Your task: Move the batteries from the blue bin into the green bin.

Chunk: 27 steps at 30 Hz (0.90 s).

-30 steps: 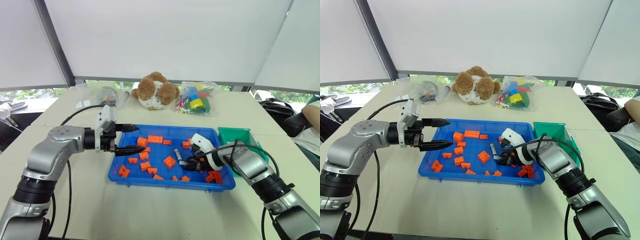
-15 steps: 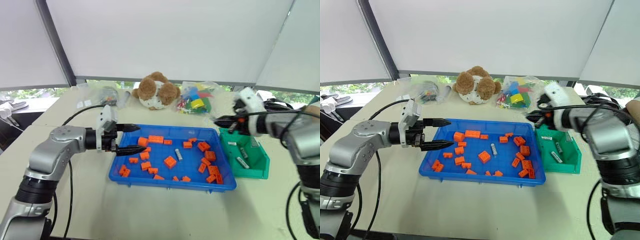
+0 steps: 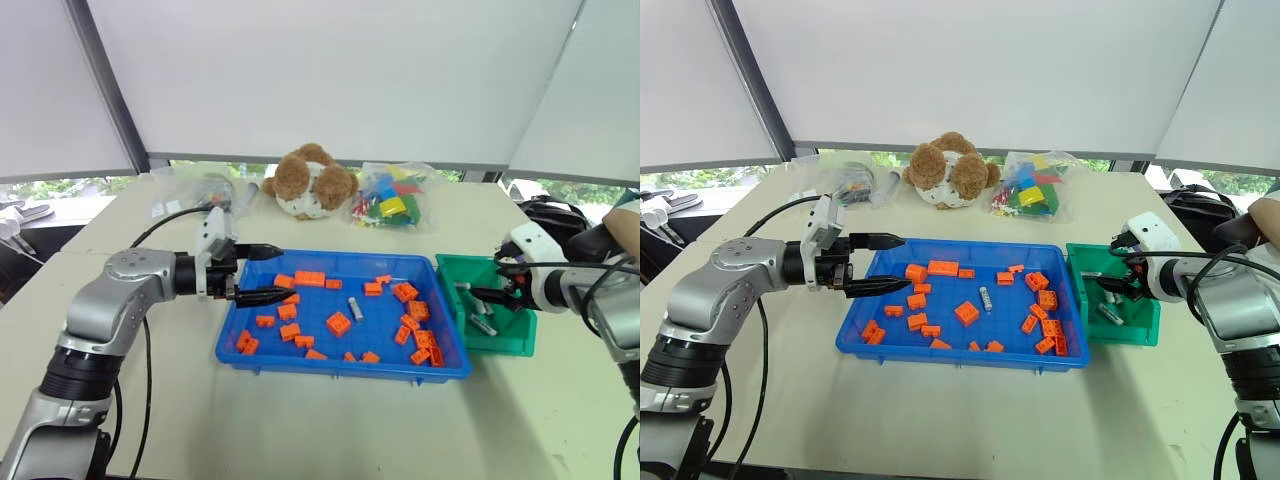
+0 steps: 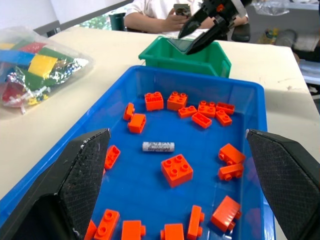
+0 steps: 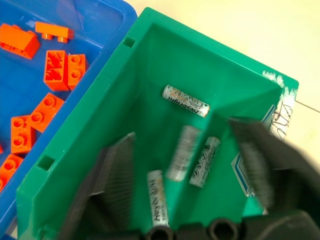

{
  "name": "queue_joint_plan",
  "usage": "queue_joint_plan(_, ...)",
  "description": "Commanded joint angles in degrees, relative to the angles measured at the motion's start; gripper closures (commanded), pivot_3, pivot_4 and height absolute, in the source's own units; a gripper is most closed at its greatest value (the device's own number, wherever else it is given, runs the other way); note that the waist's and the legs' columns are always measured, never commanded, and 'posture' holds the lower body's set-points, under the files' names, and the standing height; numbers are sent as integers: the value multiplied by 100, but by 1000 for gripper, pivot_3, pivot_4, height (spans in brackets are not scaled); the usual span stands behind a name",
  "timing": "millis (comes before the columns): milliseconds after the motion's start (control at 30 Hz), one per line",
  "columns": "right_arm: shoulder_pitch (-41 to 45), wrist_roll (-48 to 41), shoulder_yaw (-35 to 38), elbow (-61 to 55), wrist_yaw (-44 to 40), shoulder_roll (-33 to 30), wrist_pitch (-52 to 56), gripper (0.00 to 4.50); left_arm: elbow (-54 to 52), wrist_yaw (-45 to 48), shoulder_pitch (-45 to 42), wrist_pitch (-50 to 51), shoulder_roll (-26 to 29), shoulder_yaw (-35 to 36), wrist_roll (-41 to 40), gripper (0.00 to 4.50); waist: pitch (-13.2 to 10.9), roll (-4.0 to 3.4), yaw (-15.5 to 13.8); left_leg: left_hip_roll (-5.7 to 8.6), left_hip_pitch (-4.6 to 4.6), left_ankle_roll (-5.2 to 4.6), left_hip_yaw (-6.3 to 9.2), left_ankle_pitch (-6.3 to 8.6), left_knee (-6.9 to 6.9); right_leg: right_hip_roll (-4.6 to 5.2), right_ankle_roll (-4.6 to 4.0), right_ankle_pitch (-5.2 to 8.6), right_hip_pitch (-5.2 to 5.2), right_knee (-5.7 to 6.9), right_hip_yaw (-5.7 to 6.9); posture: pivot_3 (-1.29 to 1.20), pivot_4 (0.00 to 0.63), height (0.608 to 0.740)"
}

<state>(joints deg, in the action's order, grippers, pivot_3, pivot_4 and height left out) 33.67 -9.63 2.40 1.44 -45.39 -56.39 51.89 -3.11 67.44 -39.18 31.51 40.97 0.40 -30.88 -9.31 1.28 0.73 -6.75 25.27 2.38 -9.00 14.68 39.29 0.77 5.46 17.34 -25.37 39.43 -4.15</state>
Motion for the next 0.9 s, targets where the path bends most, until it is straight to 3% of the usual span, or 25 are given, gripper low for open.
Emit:
queue_joint_plan(33, 287, 3, 100, -112, 37, -58, -123, 34, -49, 30, -141, -137, 35, 71, 21, 0, 0, 0, 2, 0, 0, 0, 0, 0, 0, 0, 0, 0, 0, 0, 0, 0, 150, 710)
queue_joint_plan(233, 1222, -424, -320, -680, 147, 959, 497, 34, -23, 28, -182, -162, 25, 54, 52, 0, 1, -2, 62, -1, -3, 3, 2, -2, -4, -6, 0, 0, -4, 7, -1, 0, 150, 710)
queue_joint_plan(467, 1474, -228, -900, -706, 1292, 2661, 1373, 34, -113, -13, -144, -124, 62, 77, 46, 0, 1, -2, -15, -2, 3, 4, 1, -2, -1, -3, -1, 0, -6, 8, 1, 0, 150, 710)
queue_joint_plan(900, 1163, -21, -1008, -747, 2578, 3794, 2053, 34, -403, -182, 112, 14, 172, 191, -67, 0, 1, -2, 25, -2, 6, 4, 2, -2, -2, -3, 0, 0, -8, 9, 3, 0, 150, 710)
